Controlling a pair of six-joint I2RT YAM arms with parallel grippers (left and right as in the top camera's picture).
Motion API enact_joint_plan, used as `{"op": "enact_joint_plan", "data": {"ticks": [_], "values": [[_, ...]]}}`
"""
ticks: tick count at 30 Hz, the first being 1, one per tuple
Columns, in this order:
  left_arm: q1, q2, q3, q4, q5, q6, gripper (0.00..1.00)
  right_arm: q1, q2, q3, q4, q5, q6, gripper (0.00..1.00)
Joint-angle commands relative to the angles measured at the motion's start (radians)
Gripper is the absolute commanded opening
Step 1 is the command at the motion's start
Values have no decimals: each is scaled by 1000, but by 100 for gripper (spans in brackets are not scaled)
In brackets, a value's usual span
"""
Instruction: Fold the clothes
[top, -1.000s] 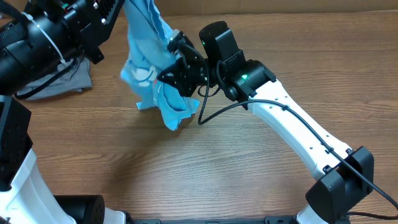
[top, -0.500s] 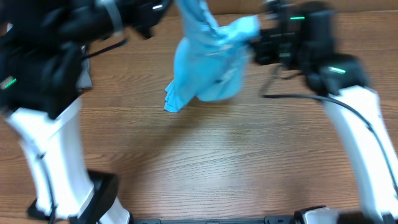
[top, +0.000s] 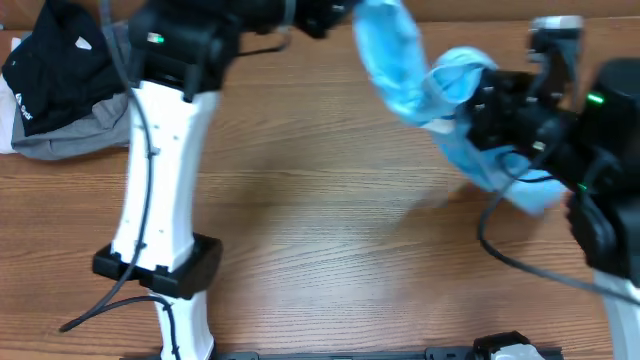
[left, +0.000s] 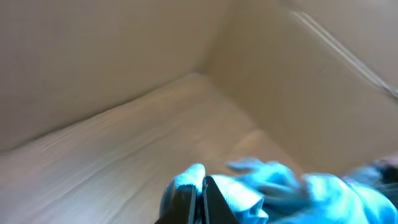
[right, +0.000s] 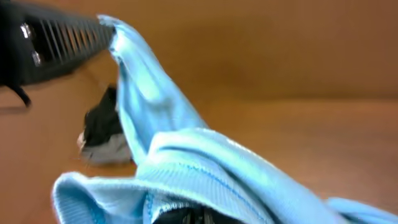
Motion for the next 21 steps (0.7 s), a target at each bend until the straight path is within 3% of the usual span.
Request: {"op": "enact_joint_plan", "data": {"ticks": [1, 2, 3, 5, 7, 8, 9, 14, 17, 21], "values": [[234, 10, 12, -104, -200, 88, 4, 153, 113, 2, 3, 0, 67, 5], [278, 25, 11, -127, -217, 91, 6, 198, 141, 2, 9, 10, 82, 10], [322, 45, 11, -147, -218, 92, 21, 256, 179, 2, 20, 26, 97, 26], [399, 99, 11, -179, -212, 92, 67, 346, 246, 2, 42, 69, 118, 55], [453, 152, 11, -210, -192, 92, 70, 418, 311, 2, 58, 149, 146, 88], [476, 178, 11, -230, -166, 91, 78, 450, 343, 3, 55, 215, 176, 96], [494, 197, 11, -249, -137, 92, 83, 460, 354, 3, 48, 245, 190, 100], [530, 238, 11, -320, -58, 114, 70, 425, 328, 39, -69, 340, 222, 100], [517, 224, 13, -380, -56, 136, 75, 325, 286, 82, -182, 381, 240, 100], [463, 227, 12, -575, -81, 208, 78, 106, 237, 95, -312, 394, 276, 100]]}}
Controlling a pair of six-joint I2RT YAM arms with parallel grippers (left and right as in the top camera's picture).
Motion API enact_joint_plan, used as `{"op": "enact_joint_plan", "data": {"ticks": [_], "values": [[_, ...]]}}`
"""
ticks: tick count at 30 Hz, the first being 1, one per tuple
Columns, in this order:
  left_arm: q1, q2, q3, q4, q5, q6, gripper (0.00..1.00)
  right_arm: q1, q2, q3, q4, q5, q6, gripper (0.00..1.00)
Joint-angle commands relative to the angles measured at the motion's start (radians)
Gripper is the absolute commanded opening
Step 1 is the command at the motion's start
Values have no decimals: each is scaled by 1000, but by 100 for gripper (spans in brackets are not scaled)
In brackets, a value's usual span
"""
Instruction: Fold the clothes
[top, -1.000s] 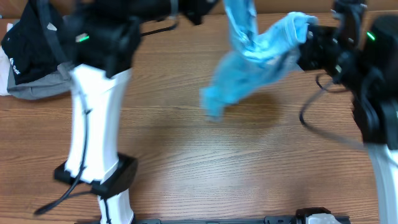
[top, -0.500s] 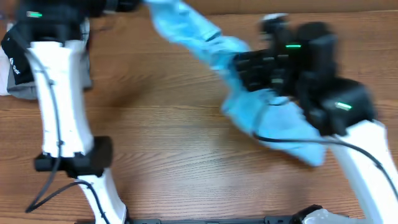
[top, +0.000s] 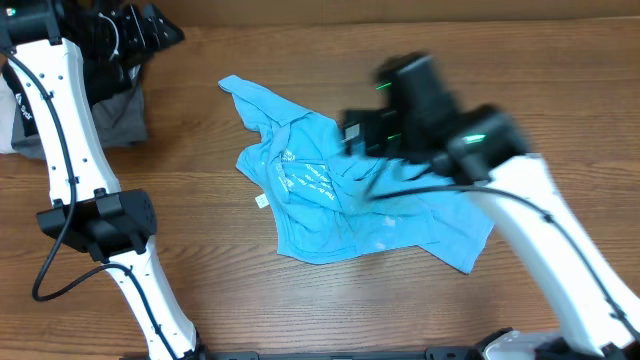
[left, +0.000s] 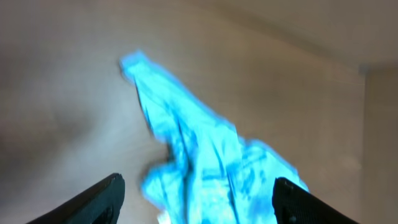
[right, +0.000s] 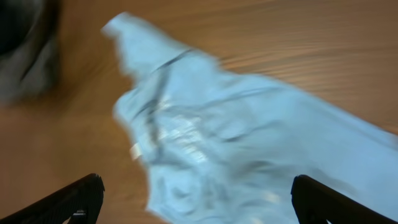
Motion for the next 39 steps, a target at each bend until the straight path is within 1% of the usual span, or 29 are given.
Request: {"op": "enact_joint_plan", "data": {"ticks": [1, 3, 5, 8, 10, 14, 16, 19, 22, 27, 29, 30, 33, 36, 39], "values": [[-74, -27, -5, -65, -9, 85, 75, -185, -75, 45, -63, 58, 68, 100], [-134, -32, -48, -65, -22, 85, 72, -299, -68, 43, -111, 52, 65, 100], [-190, -32, -88, -65, -34, 97, 72, -380, -52, 42, -149, 49, 65, 100], [-266, -31, -134, -65, -129, 95, 74, -459, -23, 29, -178, 45, 39, 100], [-303, -31, -156, -65, -190, 91, 74, -482, -4, 16, -188, 46, 11, 100], [-365, -31, -198, -65, -174, 91, 74, -518, 48, -6, -209, 54, 5, 100], [-398, -35, -246, -65, -183, 93, 75, -537, 76, -27, -202, 55, 5, 100], [-454, -50, -385, -65, -183, 130, 76, -568, 132, -58, -194, 57, 5, 100], [-507, -59, -526, -65, -179, 170, 76, -583, 204, -72, -217, 38, 4, 96], [-564, -58, -651, -65, -196, 211, 77, -580, 287, -76, -257, 37, 4, 95], [-574, -58, -679, -65, -220, 211, 77, -579, 300, -92, -264, 38, 4, 89], [-575, -58, -699, -64, -229, 211, 77, -579, 304, -119, -253, 38, 4, 85], [-575, -58, -748, -63, -232, 211, 77, -584, 304, -194, -202, 39, 4, 78], [-575, -58, -813, -26, -232, 207, 77, -601, 304, -283, -116, 33, 4, 77], [-575, -58, -903, 43, -233, 183, 73, -615, 304, -357, -14, -17, -22, 76]]}}
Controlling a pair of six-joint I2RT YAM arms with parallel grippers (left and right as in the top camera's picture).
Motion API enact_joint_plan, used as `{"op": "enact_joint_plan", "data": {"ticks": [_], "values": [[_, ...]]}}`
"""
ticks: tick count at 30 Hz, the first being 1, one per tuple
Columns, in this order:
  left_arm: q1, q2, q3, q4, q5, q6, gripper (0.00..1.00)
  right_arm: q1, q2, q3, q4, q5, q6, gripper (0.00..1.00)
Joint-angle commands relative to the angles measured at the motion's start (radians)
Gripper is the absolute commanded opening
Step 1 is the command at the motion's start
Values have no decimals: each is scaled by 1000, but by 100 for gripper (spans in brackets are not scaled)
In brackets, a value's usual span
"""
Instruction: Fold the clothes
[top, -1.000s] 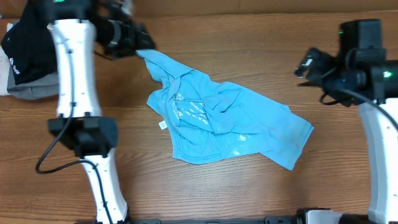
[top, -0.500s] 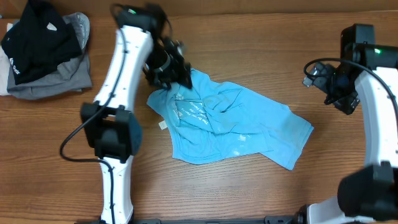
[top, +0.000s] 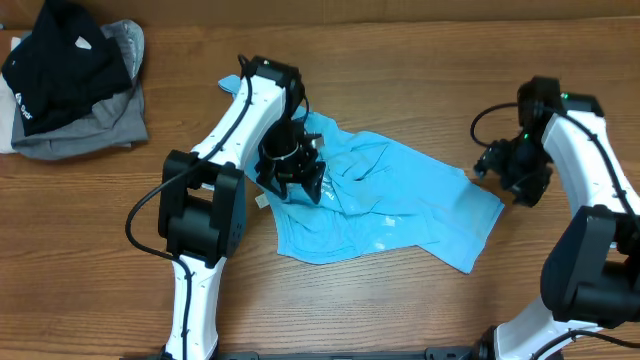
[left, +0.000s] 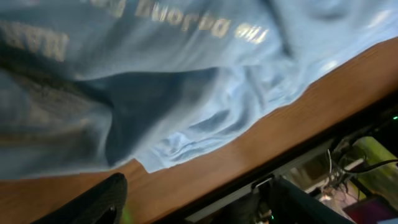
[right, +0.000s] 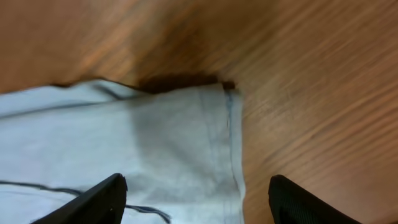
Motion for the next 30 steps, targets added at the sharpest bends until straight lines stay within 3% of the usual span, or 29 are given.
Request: {"op": "enact_joint_plan", "data": {"ticks": [1, 5, 11, 24, 30], "values": [[5, -35, -88, 54, -18, -18, 73, -18, -2, -57, 80, -53, -27, 76], [8, -35, -121, 75, -87, -86, 73, -18, -2, -60, 117, -57, -27, 77], [3, -35, -161, 39, -112, -93, 73, -18, 4, -60, 140, -57, -27, 77], [4, -35, -380, 221, -98, -112, 77, -18, 8, -152, 248, -76, -26, 67], [5, -35, -392, 249, -84, -111, 66, -18, 8, -187, 303, -99, -26, 61]]}}
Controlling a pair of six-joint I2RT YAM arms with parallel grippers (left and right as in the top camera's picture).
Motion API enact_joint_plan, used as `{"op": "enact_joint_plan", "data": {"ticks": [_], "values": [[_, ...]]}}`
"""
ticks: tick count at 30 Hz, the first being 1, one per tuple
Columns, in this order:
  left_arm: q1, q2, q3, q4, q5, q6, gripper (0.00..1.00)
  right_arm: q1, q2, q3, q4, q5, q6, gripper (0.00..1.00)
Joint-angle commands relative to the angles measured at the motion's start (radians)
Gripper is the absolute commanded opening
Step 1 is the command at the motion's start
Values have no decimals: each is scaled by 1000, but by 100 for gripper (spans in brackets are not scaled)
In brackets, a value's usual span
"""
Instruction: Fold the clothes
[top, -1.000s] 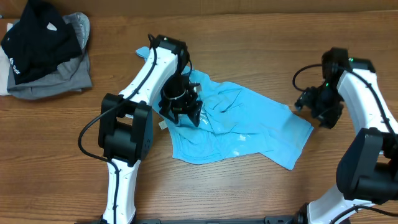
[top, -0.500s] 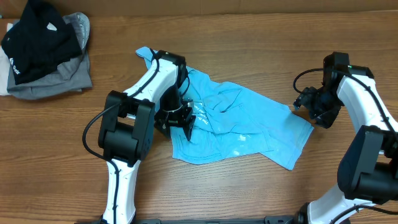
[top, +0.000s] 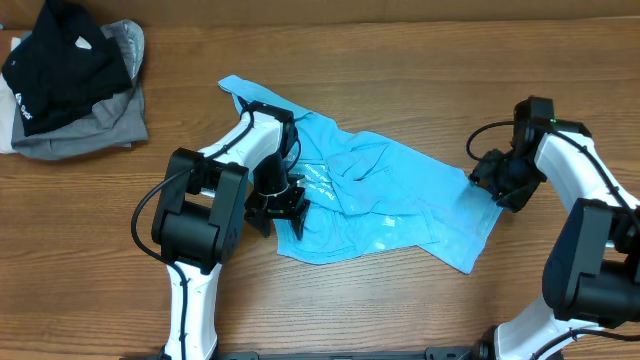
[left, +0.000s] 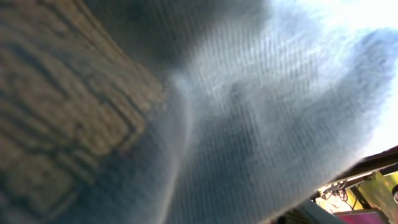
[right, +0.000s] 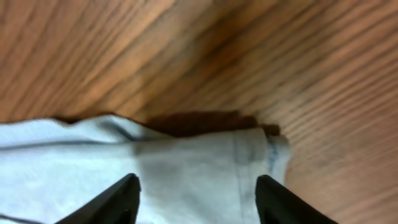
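Note:
A light blue T-shirt (top: 380, 200) lies crumpled on the wooden table (top: 400, 60), its print facing up. My left gripper (top: 277, 215) is down on the shirt's left edge, with its fingers apart in the overhead view. In the left wrist view the shirt fabric (left: 249, 124) fills the frame and hides the fingers. My right gripper (top: 488, 182) is at the shirt's right corner. It is open (right: 199, 205), its fingers either side of the hemmed corner (right: 186, 168), with nothing gripped.
A pile of black and grey clothes (top: 70, 80) sits at the back left corner of the table. Something white (top: 8, 45) pokes out beside it at the frame's left edge.
My left gripper has moved from the shirt's printed middle to its left edge, and its camera is now close against the fabric. My right gripper has shifted slightly nearer the right corner.
Both grippers first held the blue shirt up in the air between them. Then the shirt lay spread and crumpled on the table with both grippers open and off it. Later the left was over its middle and the right by the right hem, and now both are at opposite edges.

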Motion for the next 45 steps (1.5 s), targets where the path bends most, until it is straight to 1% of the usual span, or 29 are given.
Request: {"op": "enact_joint_plan", "data": {"ticks": [1, 4, 5, 7, 12, 16, 20, 23, 29, 31, 34, 35, 38, 39, 41, 42, 43, 44, 45], "values": [[3, 15, -23, 41, 12, 5, 62, 0, 4, -20, 29, -16, -5, 59], [3, 15, -23, 41, 11, 6, 48, 0, 4, -26, 39, 9, -5, 59], [3, 15, -23, 40, 11, 7, 48, 0, 4, -26, 39, 24, -6, 59], [3, 15, -23, 33, 3, 10, 48, 0, 4, -26, 31, 60, -6, 59], [3, 15, -23, 32, 3, 10, 51, 0, 4, -40, 49, 60, -34, 59], [4, 15, -23, 31, 2, 10, 51, 0, 4, -77, 89, 59, -48, 58], [4, 15, -23, 30, 2, 10, 51, 0, 4, -98, 114, 60, -52, 51], [4, 15, -23, 32, 2, 10, 51, 0, 4, -97, 126, 60, -53, 49], [4, 15, -23, 31, 2, 13, 51, 0, 4, -97, 134, 86, -55, 29], [4, 15, -23, 31, 2, 18, 51, 0, 4, -97, 133, 89, -55, 21], [4, 15, -23, 31, 2, 20, 49, 0, 4, -97, 133, 89, -55, 7], [4, 15, -23, 31, 3, 20, 46, 0, 4, -96, 133, 90, -55, 4], [5, 15, -19, 38, 5, 20, 35, 0, 4, -90, 132, 89, -55, 4], [7, 15, -14, 37, 5, 20, 27, 0, 4, -85, 132, 89, -54, 4], [13, 14, -1, 34, 5, 21, 17, 0, 4, -71, 124, 89, -50, 4], [16, 14, 7, 29, 5, 21, 14, 0, 4, -60, 114, 90, -51, 4], [19, 14, 18, 23, 5, 21, 7, 0, 4, -43, 100, 97, -50, 4], [23, 14, 30, 16, 5, 24, 4, 0, 4, -27, 87, 98, -51, 4], [30, 13, 52, 3, 5, 29, 4, 0, 4, 2, 64, 100, -51, 4]]}}
